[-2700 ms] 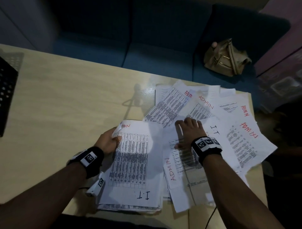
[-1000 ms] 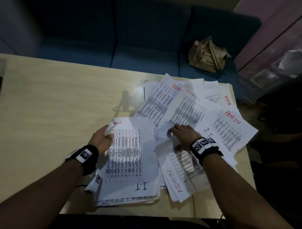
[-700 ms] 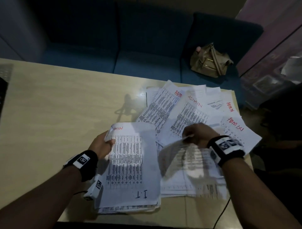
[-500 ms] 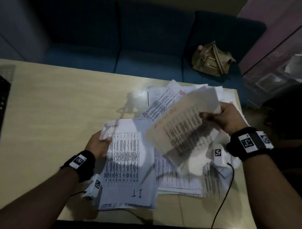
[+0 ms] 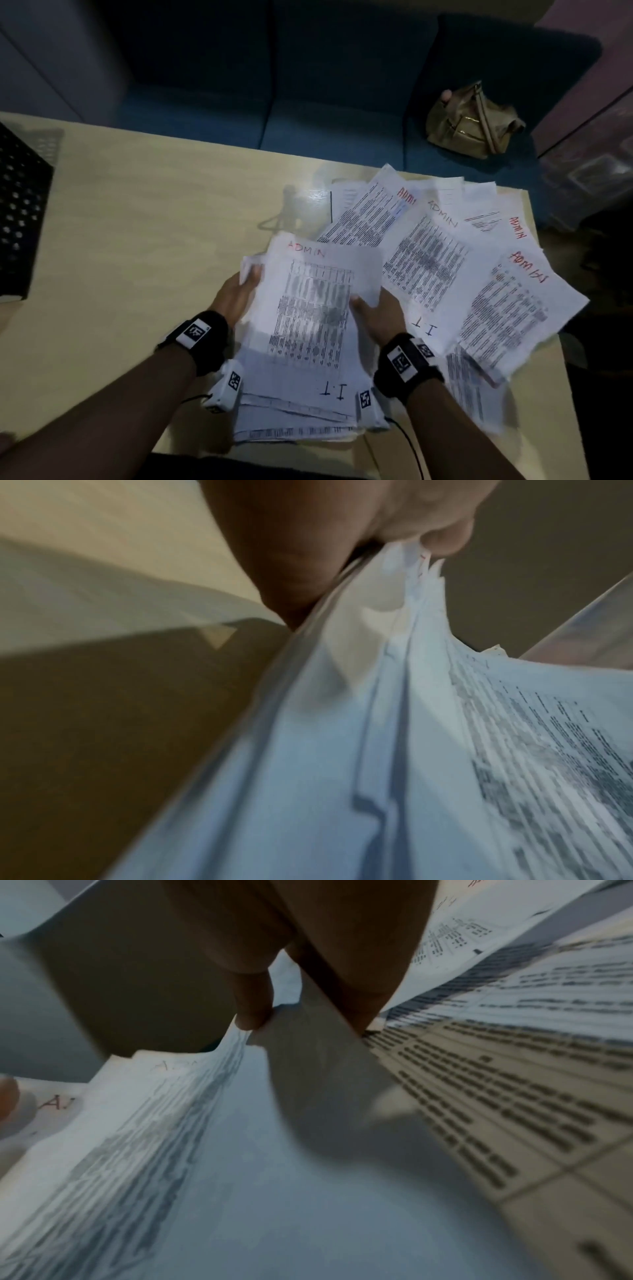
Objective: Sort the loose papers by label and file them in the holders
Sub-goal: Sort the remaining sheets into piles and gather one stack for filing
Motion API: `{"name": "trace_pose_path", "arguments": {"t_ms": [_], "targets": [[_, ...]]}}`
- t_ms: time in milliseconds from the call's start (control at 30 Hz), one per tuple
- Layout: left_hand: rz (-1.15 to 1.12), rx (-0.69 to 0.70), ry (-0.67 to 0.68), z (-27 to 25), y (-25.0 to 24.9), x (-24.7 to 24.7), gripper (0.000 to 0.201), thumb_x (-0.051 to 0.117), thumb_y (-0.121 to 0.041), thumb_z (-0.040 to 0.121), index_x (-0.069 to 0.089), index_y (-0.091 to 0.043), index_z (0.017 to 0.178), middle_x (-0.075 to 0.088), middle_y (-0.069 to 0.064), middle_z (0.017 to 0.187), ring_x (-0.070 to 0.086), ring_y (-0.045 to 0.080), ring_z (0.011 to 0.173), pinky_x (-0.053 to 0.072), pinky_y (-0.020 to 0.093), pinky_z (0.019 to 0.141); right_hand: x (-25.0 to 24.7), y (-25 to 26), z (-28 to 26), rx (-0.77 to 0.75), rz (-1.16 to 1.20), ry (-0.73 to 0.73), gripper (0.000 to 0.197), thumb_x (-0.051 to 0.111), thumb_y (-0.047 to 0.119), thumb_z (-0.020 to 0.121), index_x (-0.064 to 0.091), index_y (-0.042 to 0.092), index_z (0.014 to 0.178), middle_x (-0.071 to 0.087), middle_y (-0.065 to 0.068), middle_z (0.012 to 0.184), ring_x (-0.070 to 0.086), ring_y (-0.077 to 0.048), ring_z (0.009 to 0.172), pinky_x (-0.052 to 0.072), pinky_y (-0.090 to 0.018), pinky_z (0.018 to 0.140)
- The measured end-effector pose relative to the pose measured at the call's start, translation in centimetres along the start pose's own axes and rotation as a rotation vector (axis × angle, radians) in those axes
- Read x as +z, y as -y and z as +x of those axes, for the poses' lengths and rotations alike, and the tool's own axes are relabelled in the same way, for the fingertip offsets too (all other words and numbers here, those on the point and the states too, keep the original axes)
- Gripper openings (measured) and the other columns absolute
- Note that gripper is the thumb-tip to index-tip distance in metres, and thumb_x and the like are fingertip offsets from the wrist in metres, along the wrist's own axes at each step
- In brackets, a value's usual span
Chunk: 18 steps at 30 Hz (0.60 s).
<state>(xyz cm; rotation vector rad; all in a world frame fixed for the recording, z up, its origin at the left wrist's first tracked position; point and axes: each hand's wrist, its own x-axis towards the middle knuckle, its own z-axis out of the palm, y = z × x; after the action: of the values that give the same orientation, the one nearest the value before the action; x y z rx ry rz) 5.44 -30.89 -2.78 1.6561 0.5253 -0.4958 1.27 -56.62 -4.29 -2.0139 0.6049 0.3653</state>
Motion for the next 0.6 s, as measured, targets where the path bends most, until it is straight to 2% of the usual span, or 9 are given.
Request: {"name": "trace_pose_path", "arguments": {"t_ms": [67,133,167,233,367,400,467,533,600], "targets": [[-0.063,0.029,0.039,0.0,-0.3,0.2,0.047,0.054,-0.049,0.093,0.055,-0.020,0.130,0.052,-0.012,0.121,0.048,0.013,0.119,0.032,0.031,0.102,0.3,0.8,-0.1,-0.024,-0.040,0.016,0.026,0.059,0.031,0.092,0.059,0.015,0.111,0.061,0.002,0.095,0.059,-0.020,0.088,0.043,-0.027,0.072],[-0.047,0.079,0.099,-0.2,-0.7,0.2,0.020,0.060,-0.033,0.093,0.063,-0.032,0.113,0.065,-0.016,0.115,0.059,0.012,0.115,0.039,0.038,0.105,0.4,1.4,0.0,-0.021,-0.104,0.043,0.023,0.059,0.027,0.092,0.058,0.013,0.110,0.061,0.002,0.096,0.058,-0.019,0.087,0.043,-0.026,0.070],[-0.016,0.098,0.102,-0.1,-0.7,0.0,0.018,0.063,-0.029,0.092,0.063,-0.034,0.109,0.069,-0.015,0.111,0.063,0.012,0.111,0.042,0.042,0.104,0.6,1.7,0.1,-0.031,-0.150,0.063,0.023,0.060,0.027,0.091,0.058,0.012,0.108,0.062,0.000,0.096,0.058,-0.020,0.087,0.044,-0.027,0.071],[0.022,0.098,0.082,0.4,-0.7,-0.2,0.025,0.065,-0.023,0.091,0.060,-0.035,0.113,0.068,-0.012,0.114,0.063,0.014,0.110,0.043,0.043,0.103,0.9,2.0,0.1,-0.052,-0.202,0.097,0.024,0.062,0.028,0.089,0.059,0.011,0.107,0.063,-0.001,0.093,0.060,-0.022,0.087,0.047,-0.030,0.072],[0.104,0.200,0.194,0.9,-1.2,-0.2,0.064,0.057,0.004,0.086,0.050,-0.044,0.128,0.052,-0.009,0.135,0.056,0.009,0.108,0.043,0.015,0.081,0.7,2.6,0.3,-0.112,-0.301,0.076,0.029,0.065,0.032,0.087,0.059,0.009,0.105,0.062,-0.001,0.091,0.062,-0.021,0.086,0.046,-0.023,0.064],[0.126,0.216,0.252,1.0,-1.2,-0.4,0.073,0.054,0.010,0.082,0.050,-0.047,0.128,0.047,-0.008,0.141,0.054,0.008,0.104,0.043,0.015,0.080,0.7,2.6,0.6,-0.137,-0.352,0.068,0.033,0.065,0.035,0.086,0.059,0.008,0.105,0.060,-0.003,0.094,0.060,-0.022,0.088,0.044,-0.021,0.062],[0.101,0.214,0.304,1.2,-1.1,-0.6,0.081,0.049,0.016,0.076,0.052,-0.047,0.127,0.046,-0.003,0.144,0.051,0.018,0.102,0.039,0.031,0.084,1.0,2.7,1.2,-0.179,-0.407,0.043,0.046,0.065,0.043,0.084,0.058,0.006,0.111,0.053,-0.007,0.106,0.053,-0.023,0.100,0.046,-0.025,0.075],[0.043,0.208,0.289,1.5,-0.9,-0.5,0.074,0.048,0.013,0.072,0.060,-0.043,0.117,0.055,-0.004,0.135,0.049,0.023,0.098,0.037,0.040,0.082,1.4,2.6,1.8,-0.176,-0.333,0.013,0.059,0.063,0.054,0.081,0.055,0.007,0.116,0.047,-0.008,0.115,0.050,-0.025,0.106,0.048,-0.036,0.086],[-0.024,0.208,0.264,1.5,-0.9,-0.2,0.061,0.047,0.006,0.062,0.068,-0.038,0.099,0.064,-0.016,0.120,0.053,0.023,0.096,0.037,0.039,0.081,1.7,2.8,1.8,-0.149,-0.130,-0.047,0.066,0.067,0.052,0.078,0.047,0.009,0.124,0.043,-0.004,0.118,0.052,-0.024,0.109,0.050,-0.038,0.089]]}}
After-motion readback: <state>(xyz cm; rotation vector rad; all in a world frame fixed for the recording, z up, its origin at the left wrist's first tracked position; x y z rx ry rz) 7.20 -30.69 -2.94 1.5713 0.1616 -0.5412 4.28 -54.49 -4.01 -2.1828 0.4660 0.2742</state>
